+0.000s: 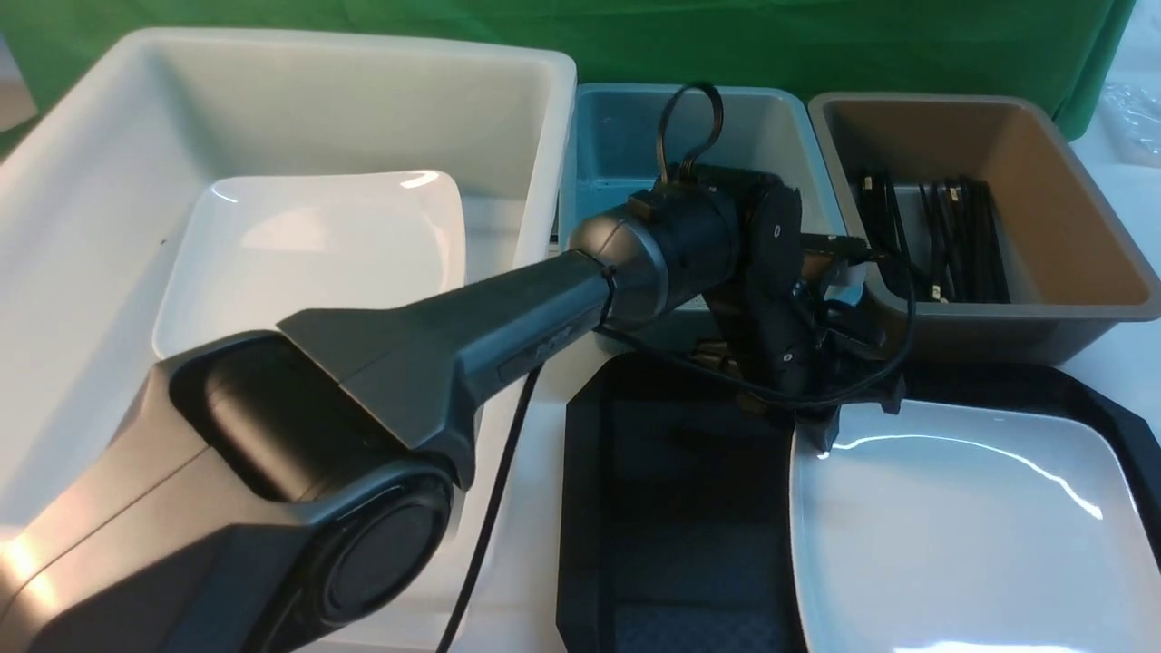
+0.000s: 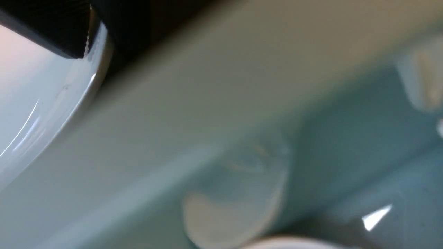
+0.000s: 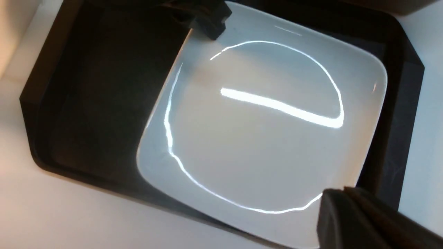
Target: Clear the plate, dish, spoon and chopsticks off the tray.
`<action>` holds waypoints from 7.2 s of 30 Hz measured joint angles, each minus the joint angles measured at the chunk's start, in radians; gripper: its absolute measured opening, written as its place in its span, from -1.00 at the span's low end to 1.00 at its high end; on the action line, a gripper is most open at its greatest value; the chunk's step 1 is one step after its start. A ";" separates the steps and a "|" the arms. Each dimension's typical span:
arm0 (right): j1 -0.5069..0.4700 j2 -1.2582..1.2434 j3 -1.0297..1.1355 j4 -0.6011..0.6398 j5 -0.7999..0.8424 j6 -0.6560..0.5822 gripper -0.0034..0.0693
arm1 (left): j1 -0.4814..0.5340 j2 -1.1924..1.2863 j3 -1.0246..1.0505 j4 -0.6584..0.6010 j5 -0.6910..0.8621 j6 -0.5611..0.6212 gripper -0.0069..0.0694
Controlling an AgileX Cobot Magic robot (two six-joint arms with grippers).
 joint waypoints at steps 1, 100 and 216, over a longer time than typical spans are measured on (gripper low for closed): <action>0.000 0.000 0.000 0.000 -0.001 -0.001 -0.83 | 0.000 -0.007 -0.008 0.001 0.013 0.005 -0.45; 0.587 0.842 -0.885 0.212 -0.183 -0.123 -0.84 | 0.954 -0.763 1.296 -1.408 -0.912 0.848 -0.70; 0.580 -0.817 0.732 -0.354 -1.419 0.355 -0.64 | 0.608 -1.904 1.690 -0.213 -0.656 0.681 -0.81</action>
